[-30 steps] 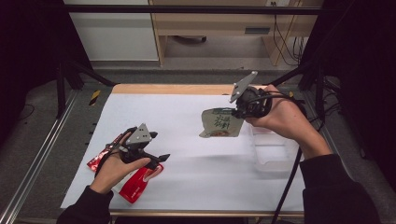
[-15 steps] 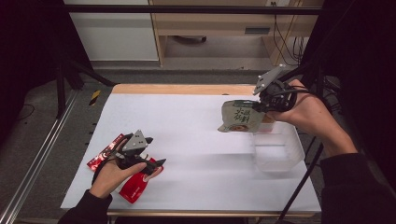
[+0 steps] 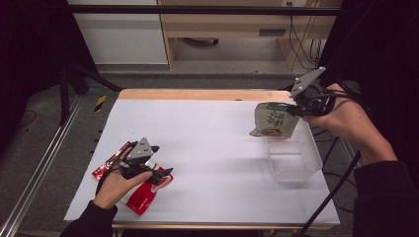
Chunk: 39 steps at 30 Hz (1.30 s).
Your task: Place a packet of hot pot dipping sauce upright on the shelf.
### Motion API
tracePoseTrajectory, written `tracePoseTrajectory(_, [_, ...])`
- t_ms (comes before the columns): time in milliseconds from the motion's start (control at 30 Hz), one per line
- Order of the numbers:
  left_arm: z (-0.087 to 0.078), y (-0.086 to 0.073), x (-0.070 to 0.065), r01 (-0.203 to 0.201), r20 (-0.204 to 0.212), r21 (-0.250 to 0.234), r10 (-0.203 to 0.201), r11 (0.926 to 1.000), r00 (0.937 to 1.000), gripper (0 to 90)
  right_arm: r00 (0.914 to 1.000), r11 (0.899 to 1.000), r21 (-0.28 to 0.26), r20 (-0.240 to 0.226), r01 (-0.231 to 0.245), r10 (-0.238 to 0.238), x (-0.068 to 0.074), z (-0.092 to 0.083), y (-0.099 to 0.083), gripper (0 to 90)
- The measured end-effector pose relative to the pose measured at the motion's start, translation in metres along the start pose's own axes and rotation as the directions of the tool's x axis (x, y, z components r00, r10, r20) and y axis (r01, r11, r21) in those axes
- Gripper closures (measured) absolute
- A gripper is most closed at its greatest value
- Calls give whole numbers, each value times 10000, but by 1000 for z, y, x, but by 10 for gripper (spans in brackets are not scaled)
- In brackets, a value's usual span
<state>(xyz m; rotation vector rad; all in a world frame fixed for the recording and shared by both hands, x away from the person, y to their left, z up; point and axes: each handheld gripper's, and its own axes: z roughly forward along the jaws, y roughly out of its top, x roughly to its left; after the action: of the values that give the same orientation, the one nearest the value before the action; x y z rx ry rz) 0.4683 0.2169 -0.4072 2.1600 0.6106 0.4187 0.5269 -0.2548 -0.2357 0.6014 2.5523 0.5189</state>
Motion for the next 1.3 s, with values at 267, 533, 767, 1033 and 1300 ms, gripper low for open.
tracePoseTrajectory(267, [-2, -1, 4, 143, -27, -102, -143, 9998, 9999, 100, 9997, 9996, 206, 128, -215, 212, -16, 14, -24, 900])
tracePoseTrajectory(533, [-2, -3, 6, 209, 12, -97, -209, 9997, 9998, 98, 9991, 9987, 356, 220, -377, 370, -30, 25, -41, 900])
tracePoseTrajectory(767, [-2, -3, 7, 218, 36, -86, -218, 9997, 9998, 97, 9984, 9974, 505, 228, -521, 510, -34, 34, -50, 900])
tracePoseTrajectory(1033, [-2, -4, 8, 264, 30, -111, -264, 9996, 9996, 96, 9979, 9955, 698, 34, -641, 640, -35, 47, -57, 900])
tracePoseTrajectory(1300, [-1, -4, 8, 305, 28, -99, -305, 9995, 9995, 96, 9967, 9941, 743, -112, -788, 799, -34, 57, -63, 900])
